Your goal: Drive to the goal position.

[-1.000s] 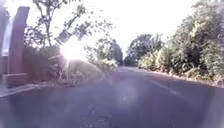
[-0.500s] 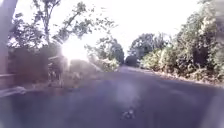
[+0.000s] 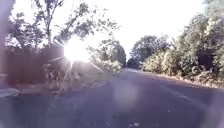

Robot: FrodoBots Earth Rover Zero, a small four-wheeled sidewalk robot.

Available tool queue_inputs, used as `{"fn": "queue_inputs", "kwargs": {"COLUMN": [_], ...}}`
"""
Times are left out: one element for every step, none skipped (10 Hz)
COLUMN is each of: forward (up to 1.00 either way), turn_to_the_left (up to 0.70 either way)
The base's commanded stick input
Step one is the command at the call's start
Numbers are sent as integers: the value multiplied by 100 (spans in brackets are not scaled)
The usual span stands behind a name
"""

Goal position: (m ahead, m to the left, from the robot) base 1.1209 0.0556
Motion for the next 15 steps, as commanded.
{"fn": "queue_inputs", "kwargs": {"forward": [100,100,100,100,100,100,100,93,84,75,66,57,48,39,30], "turn_to_the_left": [0,0,0,0,0,0,0,0,0,0,0,0,0,0,0]}}
